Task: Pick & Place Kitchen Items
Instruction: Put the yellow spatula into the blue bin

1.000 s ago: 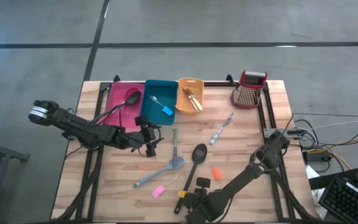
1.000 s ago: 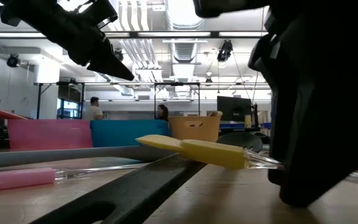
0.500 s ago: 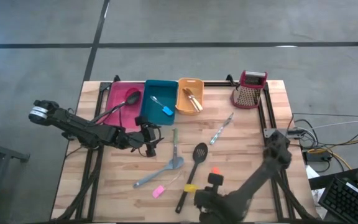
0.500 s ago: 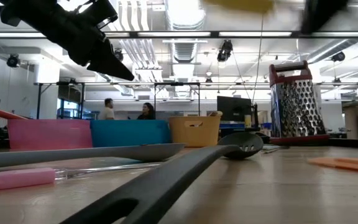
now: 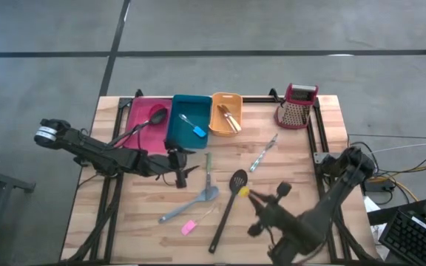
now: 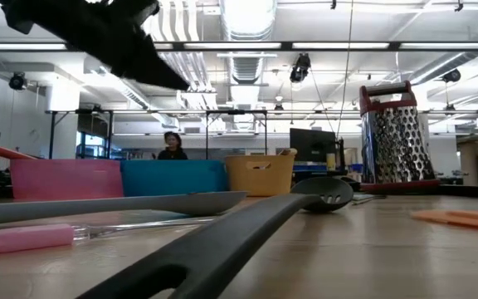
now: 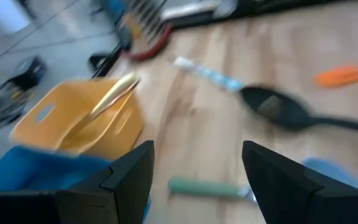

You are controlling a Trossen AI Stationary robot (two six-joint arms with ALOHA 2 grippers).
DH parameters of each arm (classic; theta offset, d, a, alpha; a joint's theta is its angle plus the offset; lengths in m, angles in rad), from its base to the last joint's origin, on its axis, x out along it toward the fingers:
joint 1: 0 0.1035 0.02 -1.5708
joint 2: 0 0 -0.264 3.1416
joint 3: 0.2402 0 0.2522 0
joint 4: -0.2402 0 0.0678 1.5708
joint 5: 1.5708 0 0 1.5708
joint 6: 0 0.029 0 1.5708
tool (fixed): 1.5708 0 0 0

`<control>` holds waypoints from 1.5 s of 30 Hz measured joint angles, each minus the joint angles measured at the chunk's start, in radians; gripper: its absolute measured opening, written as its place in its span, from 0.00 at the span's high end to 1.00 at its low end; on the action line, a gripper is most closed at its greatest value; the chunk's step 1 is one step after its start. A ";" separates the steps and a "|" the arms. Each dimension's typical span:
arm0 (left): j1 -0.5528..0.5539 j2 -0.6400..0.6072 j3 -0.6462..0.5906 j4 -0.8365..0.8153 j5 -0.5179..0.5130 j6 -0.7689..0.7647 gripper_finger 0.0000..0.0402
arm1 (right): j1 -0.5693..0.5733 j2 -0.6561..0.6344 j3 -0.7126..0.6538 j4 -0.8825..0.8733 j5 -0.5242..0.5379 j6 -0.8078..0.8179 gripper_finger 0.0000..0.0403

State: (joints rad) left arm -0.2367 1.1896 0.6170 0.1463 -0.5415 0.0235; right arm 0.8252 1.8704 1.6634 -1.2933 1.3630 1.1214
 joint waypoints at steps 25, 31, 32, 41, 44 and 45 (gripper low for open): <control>0.003 0.327 0.126 0.544 0.492 0.224 0.38 | -0.188 -0.303 -0.766 2.055 -0.516 -1.437 0.95; 0.004 0.328 0.143 0.593 0.552 0.224 0.38 | -0.259 -0.306 -0.805 2.084 -0.652 -1.431 0.95; 0.004 0.328 0.143 0.610 0.553 0.224 0.38 | -0.270 -0.306 -0.807 2.089 -0.667 -1.431 0.95; 0.004 0.343 0.141 0.667 0.554 0.229 0.38 | -0.358 -0.270 -0.809 2.150 -0.796 -1.413 0.95; 0.004 0.343 0.140 0.668 0.553 0.229 0.38 | -0.375 -0.254 -0.809 2.174 -0.802 -1.409 0.95; 0.004 0.343 0.140 0.671 0.553 0.229 0.38 | -0.380 -0.246 -0.809 2.194 -0.813 -1.412 0.95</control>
State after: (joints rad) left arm -0.2329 1.5330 0.7567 0.8178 0.0118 0.2523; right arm 0.4452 1.6246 0.8545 0.9005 0.5497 -0.2906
